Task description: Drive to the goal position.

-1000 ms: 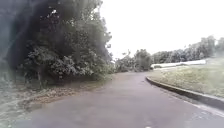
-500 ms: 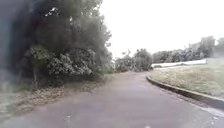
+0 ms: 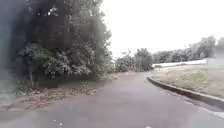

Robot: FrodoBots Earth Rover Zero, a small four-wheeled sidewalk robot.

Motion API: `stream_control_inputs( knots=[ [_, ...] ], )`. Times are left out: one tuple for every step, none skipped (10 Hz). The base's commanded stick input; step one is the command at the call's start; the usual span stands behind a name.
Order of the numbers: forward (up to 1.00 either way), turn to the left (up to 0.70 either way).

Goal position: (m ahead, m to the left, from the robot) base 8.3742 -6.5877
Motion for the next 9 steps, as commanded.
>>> stream_control_inputs(
  knots=[
    [0.45,0.0],
    [0.45,0.0],
    [0.45,0.0],
    [0.45,0.0],
    [0.45,0.0],
    [0.45,0.0],
    [0.45,0.0],
    [0.45,0.0],
    [0.45,0.0]
  ],
)
